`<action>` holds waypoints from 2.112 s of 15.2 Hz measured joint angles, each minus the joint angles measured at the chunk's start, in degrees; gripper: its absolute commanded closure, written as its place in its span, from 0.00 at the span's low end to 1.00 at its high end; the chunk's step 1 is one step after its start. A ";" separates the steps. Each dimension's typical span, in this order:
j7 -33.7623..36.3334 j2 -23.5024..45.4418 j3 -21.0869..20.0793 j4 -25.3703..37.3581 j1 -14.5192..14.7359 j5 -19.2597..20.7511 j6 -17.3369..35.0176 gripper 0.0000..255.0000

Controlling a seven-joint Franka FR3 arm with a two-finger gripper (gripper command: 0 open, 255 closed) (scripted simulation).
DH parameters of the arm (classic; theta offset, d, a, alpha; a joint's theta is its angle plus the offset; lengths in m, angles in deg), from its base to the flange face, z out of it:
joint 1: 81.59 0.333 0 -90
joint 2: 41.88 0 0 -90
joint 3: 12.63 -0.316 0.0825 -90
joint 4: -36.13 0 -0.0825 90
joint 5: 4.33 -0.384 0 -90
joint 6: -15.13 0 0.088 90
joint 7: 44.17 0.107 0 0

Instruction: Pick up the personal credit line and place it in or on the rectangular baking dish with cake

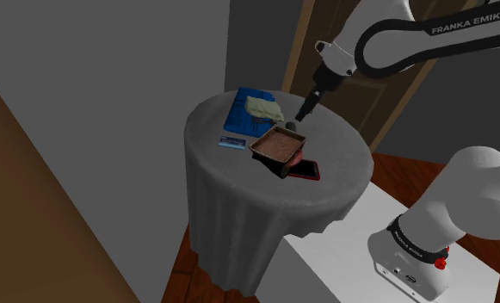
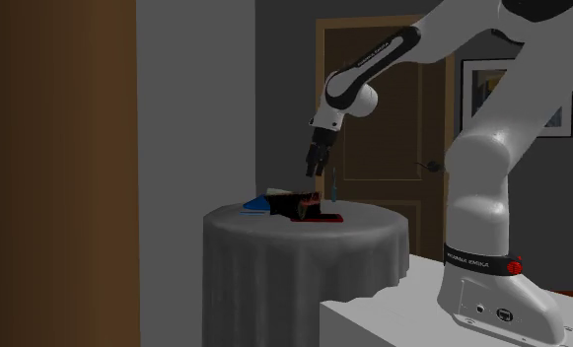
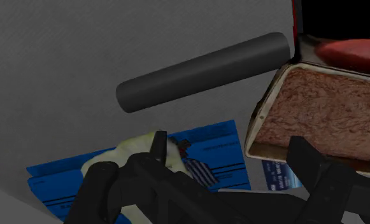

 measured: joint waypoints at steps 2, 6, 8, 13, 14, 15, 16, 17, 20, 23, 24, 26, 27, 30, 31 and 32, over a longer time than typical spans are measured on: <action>-2.32 2.70 0.48 -0.15 2.28 -2.00 4.58 0.00; -8.89 9.80 2.41 0.83 7.61 -7.40 14.01 0.00; -11.90 13.78 2.79 2.44 11.06 -11.04 18.10 0.00; -26.25 22.51 5.95 6.15 20.04 -25.21 26.67 0.00; -30.04 24.71 6.57 8.00 21.74 -29.02 27.56 0.00; -33.59 26.38 6.65 9.42 23.17 -32.75 28.36 0.00; -37.79 28.16 6.64 10.64 24.46 -37.10 29.32 0.00; -41.38 29.23 6.48 11.39 25.17 -40.73 29.91 0.00; -46.23 32.69 5.78 14.01 25.91 -46.33 30.87 0.00; -49.44 35.31 5.12 15.69 25.87 -50.12 31.50 0.00; -50.64 36.36 4.69 16.31 25.89 -51.70 31.94 0.00; -51.88 37.41 4.33 17.06 25.75 -53.16 32.17 0.00; -52.12 37.56 4.27 17.16 25.71 -53.43 32.21 0.00; -52.23 37.79 4.20 17.35 25.70 -53.60 32.24 0.00; -52.30 37.81 4.19 17.37 25.69 -53.67 32.25 0.00; -52.29 37.81 4.18 17.37 25.69 -53.66 32.25 1.00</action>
